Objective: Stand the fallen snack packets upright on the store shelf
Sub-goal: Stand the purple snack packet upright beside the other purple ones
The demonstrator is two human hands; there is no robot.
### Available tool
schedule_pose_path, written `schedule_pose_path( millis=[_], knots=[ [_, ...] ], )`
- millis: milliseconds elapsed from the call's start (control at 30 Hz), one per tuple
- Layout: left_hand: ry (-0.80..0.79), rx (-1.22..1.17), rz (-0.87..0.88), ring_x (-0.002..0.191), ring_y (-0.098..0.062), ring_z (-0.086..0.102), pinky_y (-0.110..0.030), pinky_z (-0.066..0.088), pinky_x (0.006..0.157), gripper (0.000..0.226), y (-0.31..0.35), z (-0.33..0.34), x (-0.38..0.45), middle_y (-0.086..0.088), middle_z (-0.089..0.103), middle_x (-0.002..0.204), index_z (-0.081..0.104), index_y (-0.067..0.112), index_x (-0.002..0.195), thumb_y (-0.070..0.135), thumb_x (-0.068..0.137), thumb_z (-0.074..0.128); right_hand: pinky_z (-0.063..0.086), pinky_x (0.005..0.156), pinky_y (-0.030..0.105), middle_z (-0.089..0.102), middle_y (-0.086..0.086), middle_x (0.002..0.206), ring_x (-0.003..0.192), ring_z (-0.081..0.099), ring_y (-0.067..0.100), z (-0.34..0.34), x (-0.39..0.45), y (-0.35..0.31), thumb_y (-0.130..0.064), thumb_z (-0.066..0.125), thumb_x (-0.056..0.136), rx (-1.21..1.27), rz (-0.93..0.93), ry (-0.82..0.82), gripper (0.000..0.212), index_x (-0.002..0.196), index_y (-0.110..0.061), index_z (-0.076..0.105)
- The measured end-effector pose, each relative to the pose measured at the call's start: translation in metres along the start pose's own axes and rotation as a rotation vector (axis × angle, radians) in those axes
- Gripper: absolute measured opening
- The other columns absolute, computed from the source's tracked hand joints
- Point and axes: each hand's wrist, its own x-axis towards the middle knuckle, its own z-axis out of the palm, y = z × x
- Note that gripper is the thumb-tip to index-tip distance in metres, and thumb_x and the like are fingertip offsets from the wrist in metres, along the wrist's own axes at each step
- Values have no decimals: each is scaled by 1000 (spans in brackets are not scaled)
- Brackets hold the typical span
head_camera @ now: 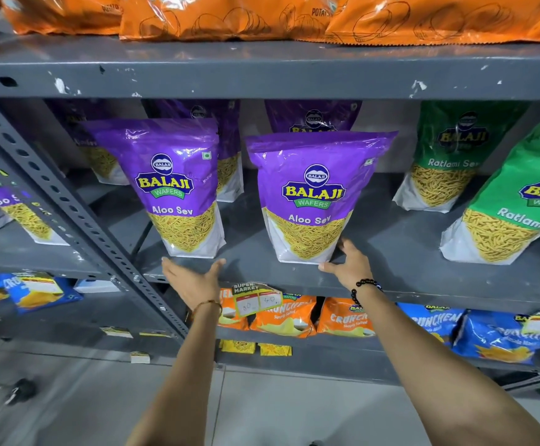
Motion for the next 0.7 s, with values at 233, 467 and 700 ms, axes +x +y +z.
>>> schedule_pose_path(
  millis=[233,467,700],
  knots=[
    [-70,150,-32,145,-39,0,-54,9,119,119,-3,7,30,-17,18,156,12,3,146,38,58,84,43,100,42,59,11,129,122,53,30,0,-2,-3,-16,77,71,-9,-2,-11,65,128,-11,47],
    [-6,139,-59,145,-37,1,-53,6,120,108,-3,14,34,-15,25,154,20,6,144,34,61,84,41,102,45,57,11,133,125,50,30,0,-2,-2,-16,77,70,-11,1,-9,68,131,-12,46],
    [-14,131,-81,145,-37,-2,-54,7,119,107,-2,14,33,-15,22,155,18,7,145,34,63,82,41,104,47,56,10,134,127,48,31,1,0,-2,-19,78,69,-20,15,-10,71,132,-14,45]
  ],
)
